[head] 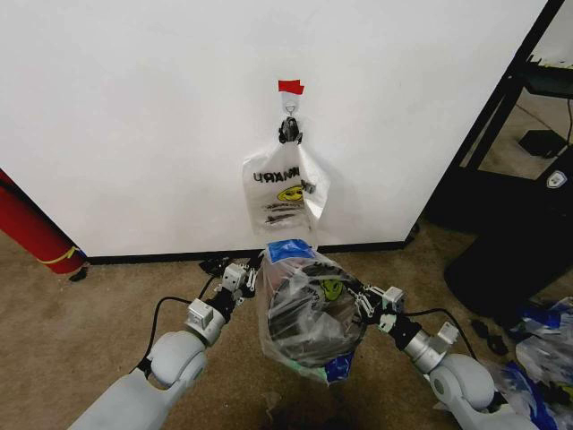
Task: Pick up the garbage bag from the wall and place it over the trash bin.
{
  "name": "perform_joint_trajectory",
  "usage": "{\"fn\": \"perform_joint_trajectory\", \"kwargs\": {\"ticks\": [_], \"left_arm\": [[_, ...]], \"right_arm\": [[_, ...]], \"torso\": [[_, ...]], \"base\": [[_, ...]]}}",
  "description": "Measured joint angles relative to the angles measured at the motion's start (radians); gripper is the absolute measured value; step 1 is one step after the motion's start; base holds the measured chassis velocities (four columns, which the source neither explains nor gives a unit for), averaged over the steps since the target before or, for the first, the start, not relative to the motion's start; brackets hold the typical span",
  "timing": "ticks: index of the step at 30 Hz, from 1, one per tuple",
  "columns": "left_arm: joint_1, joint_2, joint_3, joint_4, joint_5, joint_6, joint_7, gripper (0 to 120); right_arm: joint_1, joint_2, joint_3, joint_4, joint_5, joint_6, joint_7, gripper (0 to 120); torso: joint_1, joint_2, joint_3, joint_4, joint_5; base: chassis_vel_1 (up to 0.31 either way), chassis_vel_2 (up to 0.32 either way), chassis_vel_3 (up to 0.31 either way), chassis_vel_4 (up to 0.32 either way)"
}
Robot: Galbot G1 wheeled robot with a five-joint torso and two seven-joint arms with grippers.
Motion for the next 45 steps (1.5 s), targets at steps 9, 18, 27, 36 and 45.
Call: {"fn": "perform_joint_trajectory", "kwargs": {"ticks": [9,18,27,36,45], "left_arm": [[0.045,-0.007,-0.010,-0.015,-0.046,-0.066,0.021,15],[0.080,-0.044,-0.088,-0.052,-0.166,-0.102,-0.050,48],[0.275,-0.065,-0.055,-0.207,-0.297,-0.036,-0.034,81],[0.324,-0.063,0.031,-0.240,-0.409,0.010,0.012,100],[0.291,-0.059,0.060,-0.206,-0.408,0.012,0.135,100]], "right_arm": [[-0.017,0.020,-0.046,0.004,0.045,-0.002,0.159,0],[-0.033,0.051,-0.089,0.023,0.143,-0.064,0.533,0],[-0.020,0.091,-0.073,0.037,0.294,-0.002,0.642,0],[-0.006,0.103,-0.057,0.038,0.351,0.037,0.617,0],[-0.016,0.104,-0.064,0.052,0.383,0.038,0.592,0]], "torso": [[0.000,0.000,0.000,-0.0001,0.0000],[0.000,0.000,0.000,-0.0004,0.0001],[0.000,0.000,0.000,0.0001,0.0001],[0.000,0.000,0.000,-0.0002,0.0001],[0.000,0.000,0.000,-0.0002,0.0001]], "base": [[0.000,0.000,0.000,0.000],[0.000,0.000,0.000,0.000],[0.000,0.000,0.000,0.000],[0.000,0.000,0.000,0.000],[0.000,0.000,0.000,0.000]]}}
